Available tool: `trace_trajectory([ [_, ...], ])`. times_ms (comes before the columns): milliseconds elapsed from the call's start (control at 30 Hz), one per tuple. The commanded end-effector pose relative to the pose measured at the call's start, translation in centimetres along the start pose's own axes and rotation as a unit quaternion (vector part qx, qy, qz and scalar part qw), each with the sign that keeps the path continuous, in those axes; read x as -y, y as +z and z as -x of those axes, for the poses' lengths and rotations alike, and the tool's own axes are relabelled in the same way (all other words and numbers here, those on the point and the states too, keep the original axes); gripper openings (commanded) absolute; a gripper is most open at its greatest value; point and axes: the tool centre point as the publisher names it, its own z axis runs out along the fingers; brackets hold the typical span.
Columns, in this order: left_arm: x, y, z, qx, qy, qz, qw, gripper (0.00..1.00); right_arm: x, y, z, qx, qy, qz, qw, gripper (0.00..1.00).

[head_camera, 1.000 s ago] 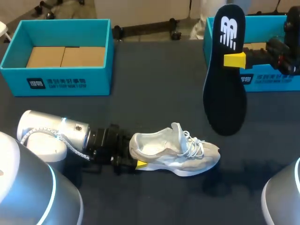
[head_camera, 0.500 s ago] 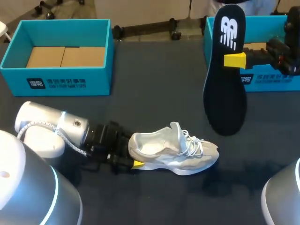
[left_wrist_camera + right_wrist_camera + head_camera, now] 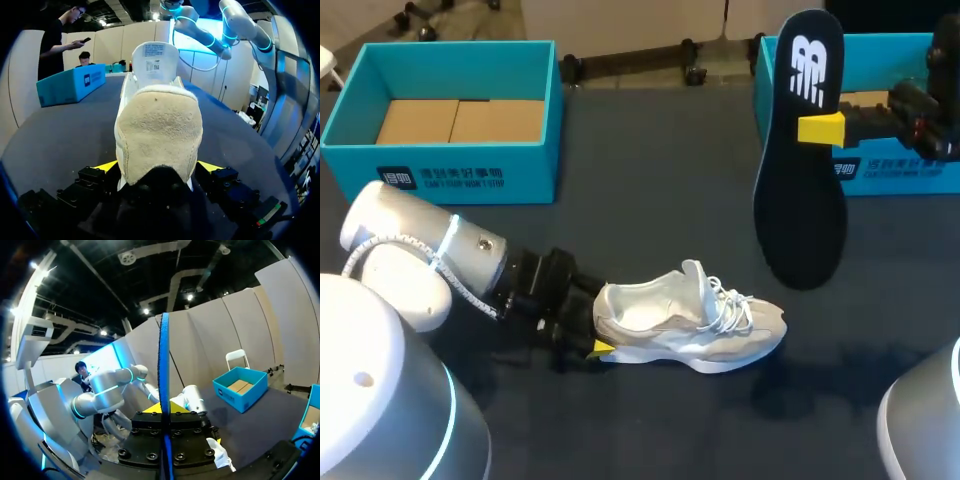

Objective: Take the shoe out of the shoebox, open the shoe tongue, remove and reinsert the insole, then place the shoe into the shoebox

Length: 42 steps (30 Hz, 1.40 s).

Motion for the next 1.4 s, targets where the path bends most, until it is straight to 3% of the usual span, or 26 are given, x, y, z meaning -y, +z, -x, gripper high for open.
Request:
trace_trajectory([
  [33,0.6,-0.8,-0.3,0.000,-0.004,0.090,0.996,1.00,-0.1,0.2,0.2,0.000,0.001,-0.002,1.000,0.00],
  [200,0.4,-2.3,-0.2,0.004,-0.033,0.158,0.987,1.00,-0.1,0.2,0.2,0.000,0.001,-0.002,1.000,0.00],
  [700,0.4,-2.3,-0.1,0.007,-0.037,0.162,0.986,1.00,-0.1,0.2,0.2,0.000,0.001,-0.002,1.000,0.00],
  [967,1.3,-2.9,0.1,0.071,-0.027,0.266,0.961,1.00,-0.1,0.2,0.2,0.000,0.001,-0.002,1.000,0.00],
  [1400,1.3,-3.3,0.5,0.086,-0.046,0.373,0.923,1.00,-0.1,0.2,0.2,0.000,0.001,-0.002,1.000,0.00],
])
